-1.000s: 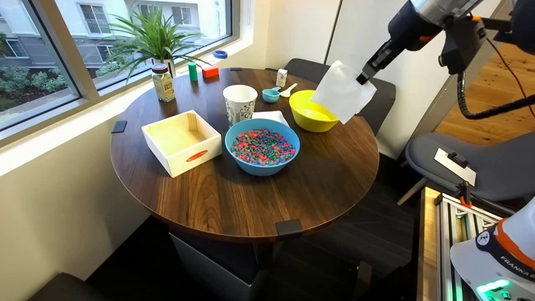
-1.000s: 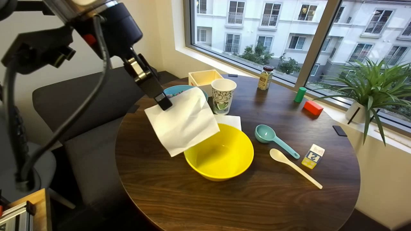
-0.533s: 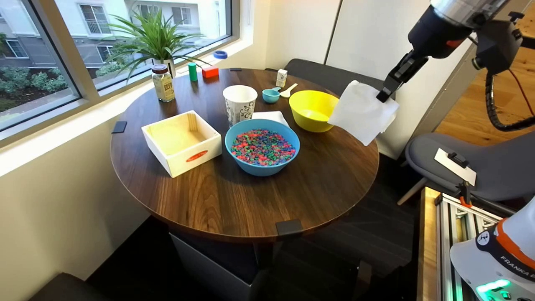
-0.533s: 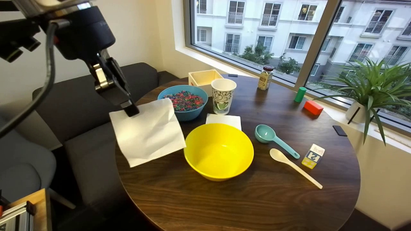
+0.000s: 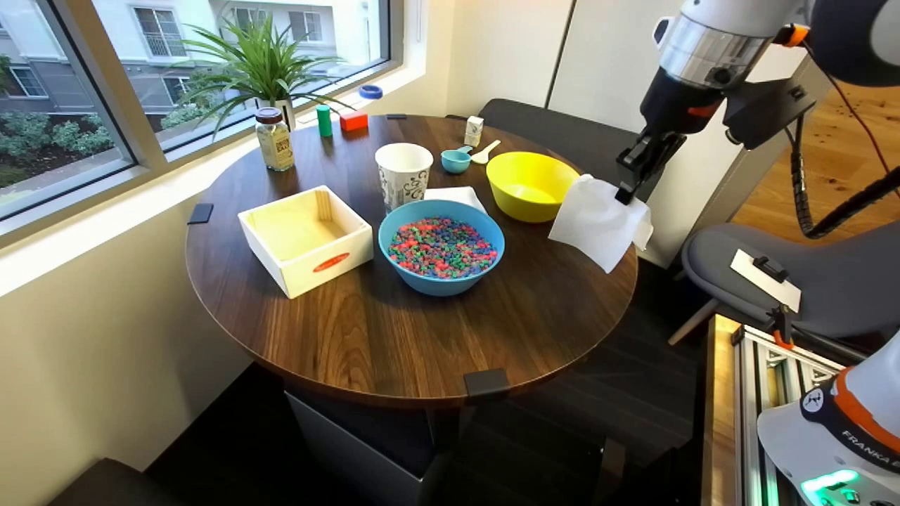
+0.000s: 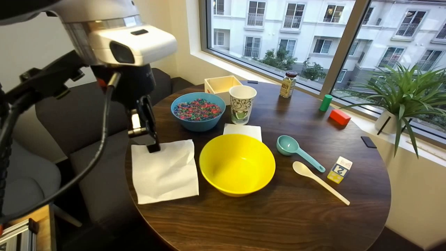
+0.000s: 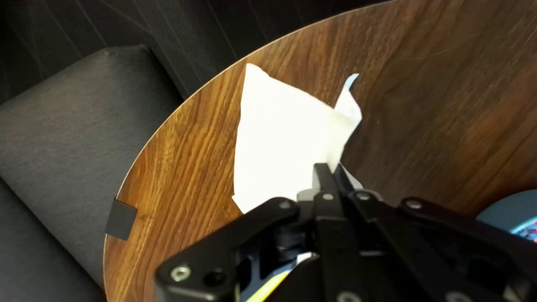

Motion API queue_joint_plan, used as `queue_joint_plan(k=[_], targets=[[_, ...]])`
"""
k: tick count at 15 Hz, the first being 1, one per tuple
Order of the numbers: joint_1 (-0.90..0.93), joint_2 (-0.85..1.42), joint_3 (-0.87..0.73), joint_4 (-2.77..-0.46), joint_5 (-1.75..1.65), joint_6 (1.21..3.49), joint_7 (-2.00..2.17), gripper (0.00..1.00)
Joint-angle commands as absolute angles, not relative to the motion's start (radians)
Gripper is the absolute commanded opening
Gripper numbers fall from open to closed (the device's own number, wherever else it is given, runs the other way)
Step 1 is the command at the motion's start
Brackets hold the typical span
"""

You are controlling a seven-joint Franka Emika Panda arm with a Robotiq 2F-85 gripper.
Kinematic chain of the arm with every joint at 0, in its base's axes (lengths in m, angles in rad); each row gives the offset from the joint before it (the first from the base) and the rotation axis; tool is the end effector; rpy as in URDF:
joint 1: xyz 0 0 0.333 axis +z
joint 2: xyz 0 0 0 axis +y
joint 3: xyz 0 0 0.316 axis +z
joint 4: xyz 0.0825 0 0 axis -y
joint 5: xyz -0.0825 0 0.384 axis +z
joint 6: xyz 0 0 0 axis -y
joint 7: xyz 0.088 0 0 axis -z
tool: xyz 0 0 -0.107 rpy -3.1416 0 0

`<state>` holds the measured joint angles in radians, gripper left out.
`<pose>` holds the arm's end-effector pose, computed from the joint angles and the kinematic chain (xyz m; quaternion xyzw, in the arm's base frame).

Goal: Move the yellow bowl to the right, use the tissue to wipe the inside of the yellow bowl

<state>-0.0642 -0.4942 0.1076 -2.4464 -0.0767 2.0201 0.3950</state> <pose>0.4051 0.0156 0.4824 0.9840 -0.1647 0.0444 0.0523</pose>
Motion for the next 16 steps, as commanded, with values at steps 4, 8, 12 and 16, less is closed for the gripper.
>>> queue_joint_plan(k=[4, 8, 12, 16], targets=[[-0.05, -0.319, 0.101, -2.367, -0.004, 2.045, 0.423, 0.0], [-0.029, -0.271, 0.1, -2.36, 0.019, 2.119, 0.415, 0.0], [-0.015, -0.256, 0.107, -2.349, 0.005, 2.109, 0.424, 0.0], [-0.013, -0.314, 0.136, -2.362, -0.064, 2.051, 0.479, 0.0]])
